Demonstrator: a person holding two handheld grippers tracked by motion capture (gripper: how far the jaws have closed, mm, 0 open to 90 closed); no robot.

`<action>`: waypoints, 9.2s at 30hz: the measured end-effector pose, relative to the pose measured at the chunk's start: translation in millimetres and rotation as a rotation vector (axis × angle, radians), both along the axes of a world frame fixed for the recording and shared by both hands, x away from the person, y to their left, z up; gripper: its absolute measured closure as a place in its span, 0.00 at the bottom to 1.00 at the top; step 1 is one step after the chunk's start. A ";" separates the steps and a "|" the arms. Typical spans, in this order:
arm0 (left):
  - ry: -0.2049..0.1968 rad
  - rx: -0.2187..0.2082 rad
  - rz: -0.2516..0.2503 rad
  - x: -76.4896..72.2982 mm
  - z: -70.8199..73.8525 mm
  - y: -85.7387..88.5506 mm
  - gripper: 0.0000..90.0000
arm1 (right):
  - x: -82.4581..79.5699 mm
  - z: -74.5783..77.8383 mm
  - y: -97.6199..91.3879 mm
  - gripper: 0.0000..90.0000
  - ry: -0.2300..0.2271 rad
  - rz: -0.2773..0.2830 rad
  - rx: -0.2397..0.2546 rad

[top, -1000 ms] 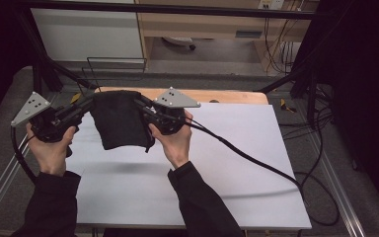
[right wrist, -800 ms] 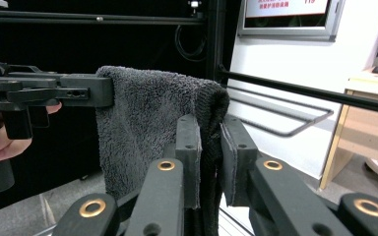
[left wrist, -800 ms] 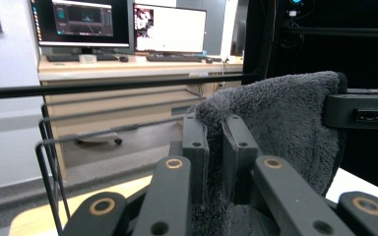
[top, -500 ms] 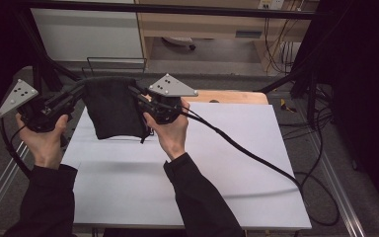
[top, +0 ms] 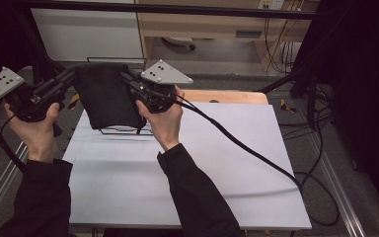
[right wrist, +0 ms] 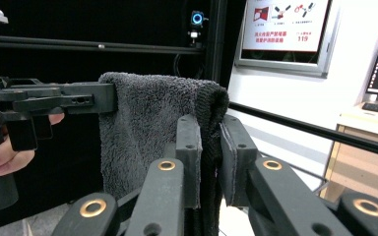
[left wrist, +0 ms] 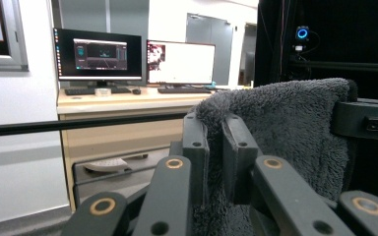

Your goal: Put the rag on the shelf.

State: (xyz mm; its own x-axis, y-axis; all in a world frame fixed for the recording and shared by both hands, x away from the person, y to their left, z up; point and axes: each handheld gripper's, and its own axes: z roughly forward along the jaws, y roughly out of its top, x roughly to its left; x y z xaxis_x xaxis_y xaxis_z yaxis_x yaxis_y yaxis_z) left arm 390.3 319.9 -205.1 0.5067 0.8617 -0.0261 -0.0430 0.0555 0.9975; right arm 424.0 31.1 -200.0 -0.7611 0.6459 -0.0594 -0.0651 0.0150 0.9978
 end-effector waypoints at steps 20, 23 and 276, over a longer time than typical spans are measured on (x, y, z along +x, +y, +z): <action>-0.053 -0.038 0.028 13.3 22.9 7.0 0.91 | 11.1 27.7 12.7 0.90 -0.040 -0.008 0.023; -0.060 -0.041 0.034 15.2 26.8 7.6 0.91 | 12.3 31.4 14.6 0.90 -0.044 -0.009 0.027; 0.589 0.326 -0.090 17.4 -167.9 -13.4 0.18 | 12.2 -144.3 -131.9 0.05 0.444 -0.011 -0.224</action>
